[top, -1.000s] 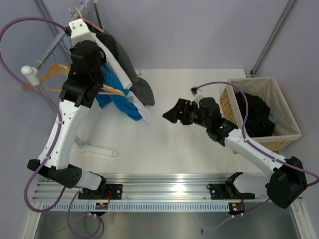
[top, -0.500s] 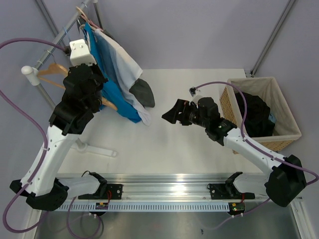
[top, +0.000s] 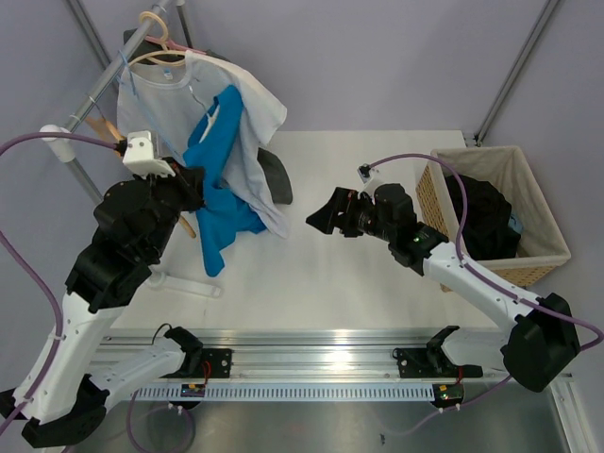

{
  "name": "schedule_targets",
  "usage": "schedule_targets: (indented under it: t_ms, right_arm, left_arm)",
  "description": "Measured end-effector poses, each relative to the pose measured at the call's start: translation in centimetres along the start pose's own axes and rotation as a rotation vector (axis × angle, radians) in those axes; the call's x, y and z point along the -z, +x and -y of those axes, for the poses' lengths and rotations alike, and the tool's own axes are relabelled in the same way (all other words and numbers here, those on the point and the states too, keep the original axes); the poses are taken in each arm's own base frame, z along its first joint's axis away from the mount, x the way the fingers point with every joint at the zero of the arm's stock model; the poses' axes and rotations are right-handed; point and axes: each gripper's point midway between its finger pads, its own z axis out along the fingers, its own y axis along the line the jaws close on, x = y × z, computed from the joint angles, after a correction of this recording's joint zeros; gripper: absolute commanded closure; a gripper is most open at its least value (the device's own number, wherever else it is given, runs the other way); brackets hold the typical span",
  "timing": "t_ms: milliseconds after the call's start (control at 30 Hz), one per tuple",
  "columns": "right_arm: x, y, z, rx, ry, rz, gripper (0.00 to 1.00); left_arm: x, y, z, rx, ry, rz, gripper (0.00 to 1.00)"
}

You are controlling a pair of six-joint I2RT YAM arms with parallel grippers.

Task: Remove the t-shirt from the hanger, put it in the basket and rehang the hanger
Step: Pick up the hanger from the clothesline, then remove the T-shirt from the hanger.

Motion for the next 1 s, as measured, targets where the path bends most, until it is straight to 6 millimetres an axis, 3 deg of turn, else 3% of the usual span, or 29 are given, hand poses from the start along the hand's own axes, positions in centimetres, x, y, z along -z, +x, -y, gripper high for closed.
schedule_targets:
  t_ms: [133, 267, 400, 533, 667, 800, 1000]
  right_arm:
    - [0.0, 0.0, -0.3, 0.017, -0.007, 0.000, 0.02]
    - [0.7, -0.1, -1.4, 0.065, -0.020, 0.026, 0.02]
    - [3.9, -1.0, -5.7, 0.170, -0.113, 0.131, 0.06]
    - [7.8, -4.1, -9.3, 0.234, -0.204, 0.283, 0.10]
    - [8.8, -6.4, -11.1, 0.265, -0.216, 0.342, 0.14]
    - [7.3, -7.0, -10.9, 0.286, -0.173, 0.321, 0.22]
    - [4.8, -5.4, -7.6, 0.311, -0.046, 0.242, 0.45]
  left_arm:
    - [0.3, 2.9, 2.4, 0.034, 0.143, -0.095, 1.00]
    - [0.4, 7.1, 4.4, 0.046, 0.256, -0.222, 1.00]
    - [1.4, 11.1, 5.6, 0.034, 0.356, -0.343, 1.00]
    - [2.9, 12.5, 7.0, 0.050, 0.467, -0.393, 1.00]
    - [4.4, 13.5, 8.7, 0.060, 0.587, -0.423, 1.00]
    - [5.2, 15.2, 10.3, 0.073, 0.667, -0.467, 1.00]
    - [7.2, 16.4, 12.7, 0.077, 0.777, -0.508, 1.00]
